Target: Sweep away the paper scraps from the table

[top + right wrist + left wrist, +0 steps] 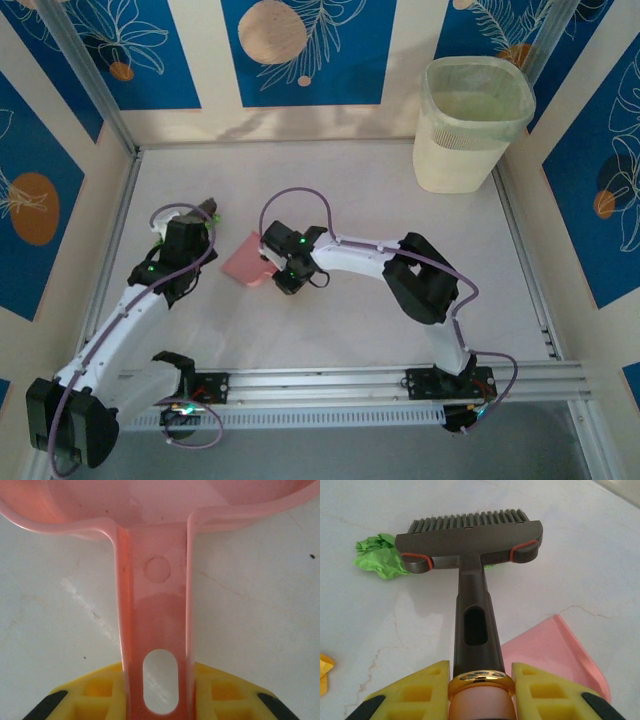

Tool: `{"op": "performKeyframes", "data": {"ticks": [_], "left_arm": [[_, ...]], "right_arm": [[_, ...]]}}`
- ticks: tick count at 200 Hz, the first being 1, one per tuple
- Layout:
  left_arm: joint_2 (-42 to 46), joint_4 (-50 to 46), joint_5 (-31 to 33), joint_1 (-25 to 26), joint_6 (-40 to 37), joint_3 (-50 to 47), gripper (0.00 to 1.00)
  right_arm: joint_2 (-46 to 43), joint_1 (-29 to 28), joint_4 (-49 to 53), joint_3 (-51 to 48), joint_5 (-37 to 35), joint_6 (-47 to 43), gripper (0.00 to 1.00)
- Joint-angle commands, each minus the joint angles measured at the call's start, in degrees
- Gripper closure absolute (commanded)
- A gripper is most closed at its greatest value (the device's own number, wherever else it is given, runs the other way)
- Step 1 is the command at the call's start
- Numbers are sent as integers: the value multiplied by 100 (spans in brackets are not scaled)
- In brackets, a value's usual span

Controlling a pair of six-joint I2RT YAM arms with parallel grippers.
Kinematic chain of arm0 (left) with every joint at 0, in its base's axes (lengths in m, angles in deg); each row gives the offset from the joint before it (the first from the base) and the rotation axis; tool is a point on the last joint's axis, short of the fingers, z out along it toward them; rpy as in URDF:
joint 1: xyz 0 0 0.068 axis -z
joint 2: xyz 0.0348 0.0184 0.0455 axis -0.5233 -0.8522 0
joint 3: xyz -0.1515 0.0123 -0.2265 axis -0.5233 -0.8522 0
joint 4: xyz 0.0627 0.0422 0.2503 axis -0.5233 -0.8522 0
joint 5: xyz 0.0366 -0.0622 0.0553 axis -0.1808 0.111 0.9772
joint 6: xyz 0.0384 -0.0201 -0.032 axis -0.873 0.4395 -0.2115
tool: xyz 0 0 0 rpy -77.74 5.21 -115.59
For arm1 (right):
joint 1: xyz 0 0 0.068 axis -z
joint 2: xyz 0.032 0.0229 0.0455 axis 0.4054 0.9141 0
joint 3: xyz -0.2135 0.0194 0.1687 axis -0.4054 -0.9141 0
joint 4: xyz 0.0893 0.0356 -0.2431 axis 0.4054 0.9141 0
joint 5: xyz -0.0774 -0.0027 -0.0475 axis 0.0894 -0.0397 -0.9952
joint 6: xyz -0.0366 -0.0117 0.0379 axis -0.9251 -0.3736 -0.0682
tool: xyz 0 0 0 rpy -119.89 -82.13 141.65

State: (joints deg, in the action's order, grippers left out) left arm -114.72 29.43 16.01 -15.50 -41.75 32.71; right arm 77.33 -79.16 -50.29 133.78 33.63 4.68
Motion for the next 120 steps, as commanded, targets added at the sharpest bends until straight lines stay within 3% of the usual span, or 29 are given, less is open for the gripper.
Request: {"op": "performKeyframes", "data": {"ticks": [1,60,120], "left_arm": [[-41,335,-153,-119,-80,164,100],[-322,543,-726,-146,15,178,100],[-210,689,-1757,-138,265,20,100]], "right_arm": [[151,48,-6,128,-68,-54,100],[169,131,-164,39,-130,60,100],[95,239,-270,-99,-165,155,100]]}}
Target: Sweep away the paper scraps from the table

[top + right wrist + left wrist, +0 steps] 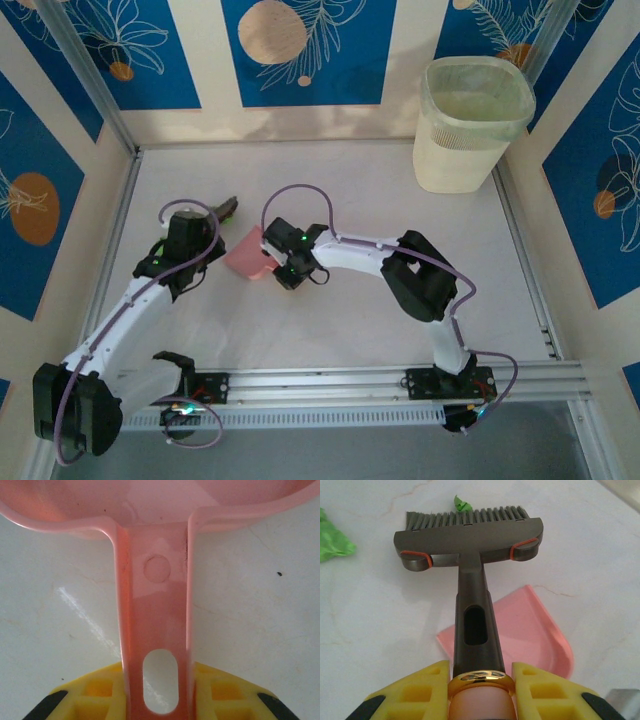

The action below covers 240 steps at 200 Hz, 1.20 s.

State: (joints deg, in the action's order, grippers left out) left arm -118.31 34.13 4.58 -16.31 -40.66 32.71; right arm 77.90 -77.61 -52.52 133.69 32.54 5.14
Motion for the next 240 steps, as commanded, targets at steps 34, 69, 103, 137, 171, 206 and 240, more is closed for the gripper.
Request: {"op": "performKeyframes", "data": {"ticks": [34,69,103,137,171,206,240], "left_arm": [[343,104,-1198,-39,152,-124,100],[618,-217,-1708,-30,36,-320,100],[1052,-544,-1796,-30,10,-347,100],[1243,-539,-1229,-28,30,-83,100],[1051,40,-876,-30,374,-107,100],[391,424,-727,-30,488,235,100],[-159,645,-440,-30,447,543,100]], "right_arm": [[31,169,-60,-143,-83,162,100],[12,271,-30,-179,-185,290,100],[-61,427,-39,-273,-247,408,100],[-196,448,-120,-396,-238,440,100],[-253,448,-112,-458,-258,445,100],[-240,460,-61,-444,-218,487,100],[-277,454,75,-338,-134,548,100]]}}
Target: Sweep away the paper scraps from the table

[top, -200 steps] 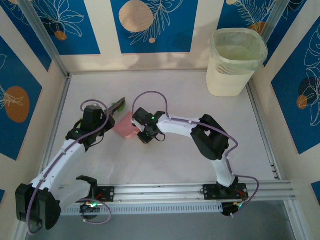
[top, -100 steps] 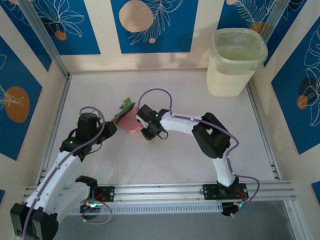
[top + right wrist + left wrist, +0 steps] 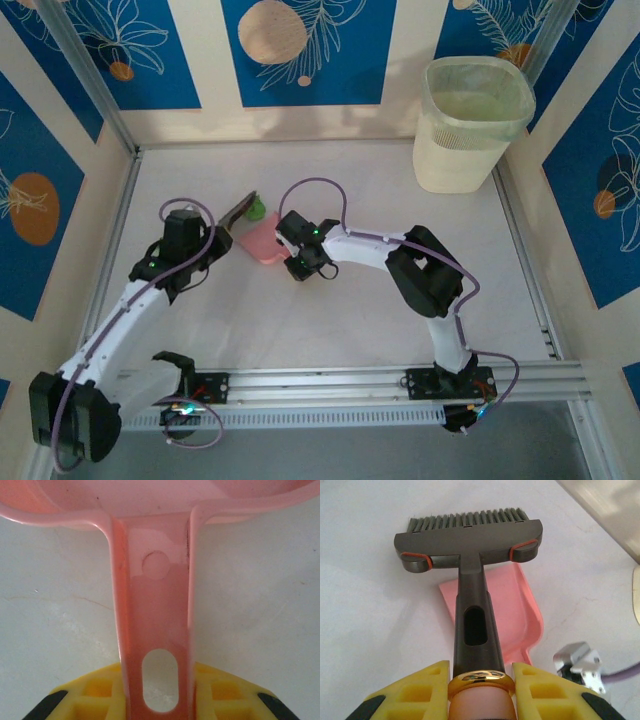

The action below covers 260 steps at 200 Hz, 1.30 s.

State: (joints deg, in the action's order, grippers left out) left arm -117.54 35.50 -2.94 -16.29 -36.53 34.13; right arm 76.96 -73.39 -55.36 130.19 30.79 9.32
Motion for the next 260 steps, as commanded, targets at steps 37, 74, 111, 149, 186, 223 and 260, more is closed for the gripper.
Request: {"op": "performKeyframes", "data": {"ticks": [37,74,111,149,186,223,260], "left_arm": [[-1045,487,56,-41,-225,910,100],[-1447,597,-486,-33,-244,1044,100],[-1461,521,-884,-4,-248,1039,100],[-1240,424,-1211,64,-196,864,100],[-816,279,-1515,133,-124,589,100],[-351,107,-1715,167,-68,266,100],[-87,62,-1941,162,-12,-55,100]], "right_arm": [[-280,42,416,42,113,208,100],[-295,80,463,63,118,341,100],[-334,102,426,44,105,377,95],[-361,122,417,5,84,394,97],[-426,179,378,-77,76,435,97],[-476,227,317,-145,59,442,98],[-536,241,188,-251,61,440,100]]}}
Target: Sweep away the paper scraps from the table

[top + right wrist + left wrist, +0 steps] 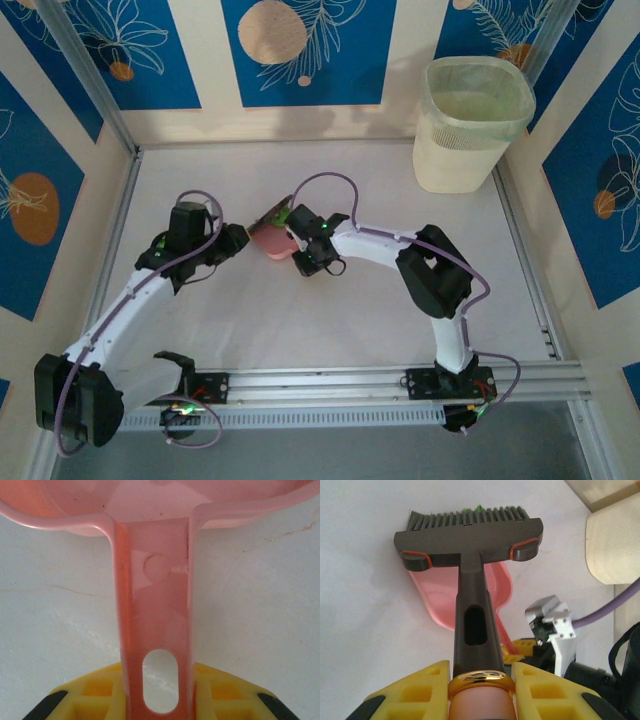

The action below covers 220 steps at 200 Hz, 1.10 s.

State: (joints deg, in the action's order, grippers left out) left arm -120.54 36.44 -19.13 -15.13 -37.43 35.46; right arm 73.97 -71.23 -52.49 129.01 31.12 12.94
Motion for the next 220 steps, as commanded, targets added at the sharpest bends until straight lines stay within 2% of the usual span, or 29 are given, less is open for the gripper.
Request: {"op": "performKeyframes", "data": {"ticks": [1,82,124,220], "left_arm": [[216,-33,-328,45,75,-200,100],[739,-406,-375,50,-112,-267,100],[1085,-614,130,45,-183,-196,100],[2114,-738,1990,45,-490,-379,100]], "right_arm": [[-239,27,-103,-133,26,73,100],[-483,-12,-600,-531,-178,-116,100],[-606,-37,-829,-694,-218,-177,100],[-1055,-25,-1075,-923,-183,-115,100]]}}
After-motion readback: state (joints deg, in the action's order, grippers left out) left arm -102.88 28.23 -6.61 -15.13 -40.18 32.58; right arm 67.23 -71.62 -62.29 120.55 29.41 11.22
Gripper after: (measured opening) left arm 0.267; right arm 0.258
